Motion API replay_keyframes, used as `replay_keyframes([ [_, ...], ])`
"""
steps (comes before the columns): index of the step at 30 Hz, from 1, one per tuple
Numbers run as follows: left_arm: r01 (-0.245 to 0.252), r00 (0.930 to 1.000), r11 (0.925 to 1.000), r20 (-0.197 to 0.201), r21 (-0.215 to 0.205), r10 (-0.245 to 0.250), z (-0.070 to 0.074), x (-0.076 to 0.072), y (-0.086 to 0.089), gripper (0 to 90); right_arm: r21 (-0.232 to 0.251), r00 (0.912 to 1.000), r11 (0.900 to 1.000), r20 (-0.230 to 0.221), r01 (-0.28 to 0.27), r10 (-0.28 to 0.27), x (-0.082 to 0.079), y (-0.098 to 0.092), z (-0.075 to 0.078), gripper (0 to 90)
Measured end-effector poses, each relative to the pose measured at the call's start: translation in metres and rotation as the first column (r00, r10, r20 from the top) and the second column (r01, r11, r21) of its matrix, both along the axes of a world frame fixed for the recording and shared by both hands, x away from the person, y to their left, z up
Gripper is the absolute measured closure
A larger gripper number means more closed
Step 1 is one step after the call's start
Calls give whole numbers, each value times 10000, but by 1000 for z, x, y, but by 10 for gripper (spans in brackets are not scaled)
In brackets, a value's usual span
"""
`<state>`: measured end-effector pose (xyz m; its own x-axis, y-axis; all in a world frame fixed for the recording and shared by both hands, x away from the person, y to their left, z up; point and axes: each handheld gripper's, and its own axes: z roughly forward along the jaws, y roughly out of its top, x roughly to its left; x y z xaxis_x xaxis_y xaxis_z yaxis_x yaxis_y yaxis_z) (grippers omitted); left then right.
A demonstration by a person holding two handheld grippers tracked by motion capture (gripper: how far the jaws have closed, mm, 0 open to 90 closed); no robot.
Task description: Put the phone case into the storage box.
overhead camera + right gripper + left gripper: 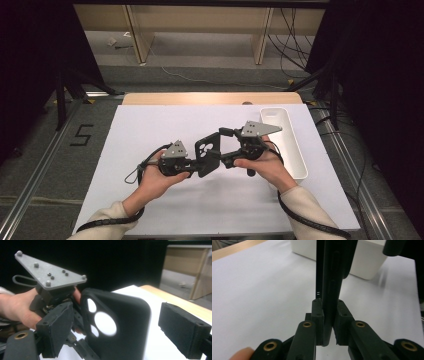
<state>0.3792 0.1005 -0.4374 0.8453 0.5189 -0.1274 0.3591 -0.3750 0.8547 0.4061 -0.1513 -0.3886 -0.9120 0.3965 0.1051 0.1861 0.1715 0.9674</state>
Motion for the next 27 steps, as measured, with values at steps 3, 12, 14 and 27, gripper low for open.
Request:
replay_keyframes([
  [3,-97,9999,10000,108,10,97,0,0,0,802,249,9988,9987,199,451,-456,-3,-6,0,142],
  [12,-322,9993,9995,190,-55,323,1,0,3,801,498,9855,9867,624,1547,-1576,-16,-14,2,141],
  [14,-425,9988,9991,250,-28,426,2,0,3,802,487,9782,9809,796,1884,-1919,-22,-16,2,142],
  [27,-1065,9939,9943,272,-19,1065,3,1,5,801,501,9593,9632,897,2642,-2678,-38,-34,-3,141],
])
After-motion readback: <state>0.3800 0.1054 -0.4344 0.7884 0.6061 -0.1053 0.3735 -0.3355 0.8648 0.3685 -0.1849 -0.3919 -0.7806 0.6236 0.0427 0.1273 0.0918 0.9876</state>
